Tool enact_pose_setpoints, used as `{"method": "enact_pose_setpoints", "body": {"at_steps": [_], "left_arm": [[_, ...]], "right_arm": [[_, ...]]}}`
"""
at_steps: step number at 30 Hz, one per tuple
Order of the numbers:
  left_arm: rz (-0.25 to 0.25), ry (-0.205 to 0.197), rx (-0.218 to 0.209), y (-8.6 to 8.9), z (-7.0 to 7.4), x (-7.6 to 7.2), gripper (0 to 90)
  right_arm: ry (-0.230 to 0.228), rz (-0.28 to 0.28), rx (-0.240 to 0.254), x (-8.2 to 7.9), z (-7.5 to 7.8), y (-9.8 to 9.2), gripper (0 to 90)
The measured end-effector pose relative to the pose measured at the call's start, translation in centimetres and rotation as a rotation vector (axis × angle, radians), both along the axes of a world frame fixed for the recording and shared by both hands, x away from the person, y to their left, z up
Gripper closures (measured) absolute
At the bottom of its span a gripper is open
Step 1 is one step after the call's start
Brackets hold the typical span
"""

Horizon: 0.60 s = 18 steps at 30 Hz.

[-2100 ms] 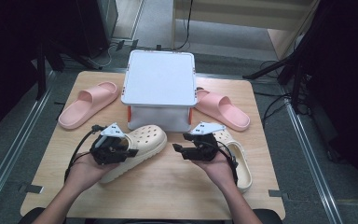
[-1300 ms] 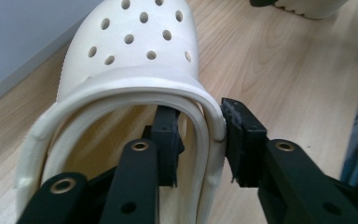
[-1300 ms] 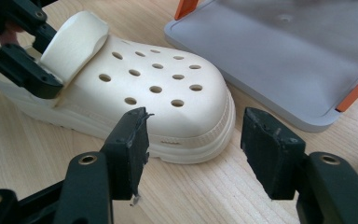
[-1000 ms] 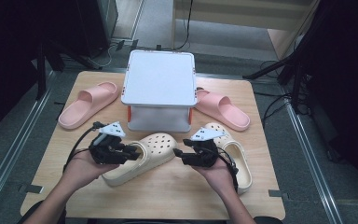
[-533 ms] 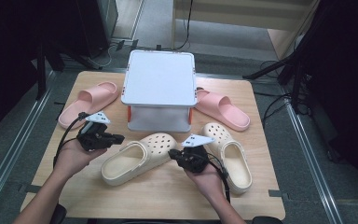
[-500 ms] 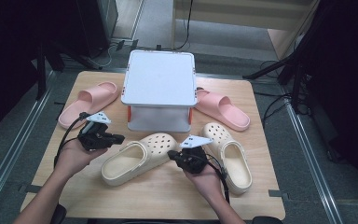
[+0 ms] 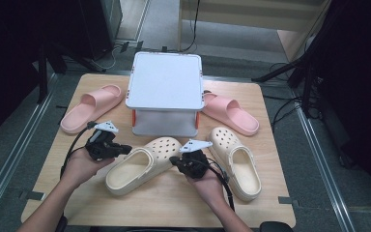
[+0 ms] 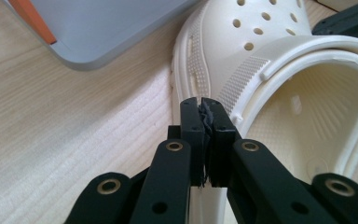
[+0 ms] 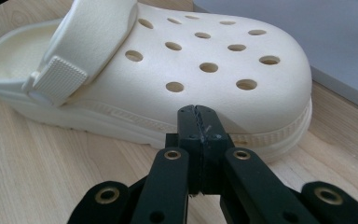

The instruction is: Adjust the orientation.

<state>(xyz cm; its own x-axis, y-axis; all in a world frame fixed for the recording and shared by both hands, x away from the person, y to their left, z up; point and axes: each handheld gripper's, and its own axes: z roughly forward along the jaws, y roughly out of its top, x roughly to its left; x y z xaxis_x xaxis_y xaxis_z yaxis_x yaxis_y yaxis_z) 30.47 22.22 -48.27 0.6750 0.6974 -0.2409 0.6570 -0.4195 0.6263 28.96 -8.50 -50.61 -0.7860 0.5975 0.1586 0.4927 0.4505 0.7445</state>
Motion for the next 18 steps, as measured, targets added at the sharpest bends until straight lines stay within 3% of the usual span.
{"method": "enact_pose_setpoints", "body": {"at_steps": [9, 18], "left_arm": [[0.004, 0.003, -0.011, -0.1, -0.1, -1.5, 88.9], [-0.029, 0.014, -0.013, -1.5, -0.3, -3.4, 88.3]], "right_arm": [[0.021, 0.014, 0.002, 1.0, 0.1, 0.2, 89.0], [0.019, -0.021, 0.007, 2.4, 0.3, 0.4, 90.0]]}}
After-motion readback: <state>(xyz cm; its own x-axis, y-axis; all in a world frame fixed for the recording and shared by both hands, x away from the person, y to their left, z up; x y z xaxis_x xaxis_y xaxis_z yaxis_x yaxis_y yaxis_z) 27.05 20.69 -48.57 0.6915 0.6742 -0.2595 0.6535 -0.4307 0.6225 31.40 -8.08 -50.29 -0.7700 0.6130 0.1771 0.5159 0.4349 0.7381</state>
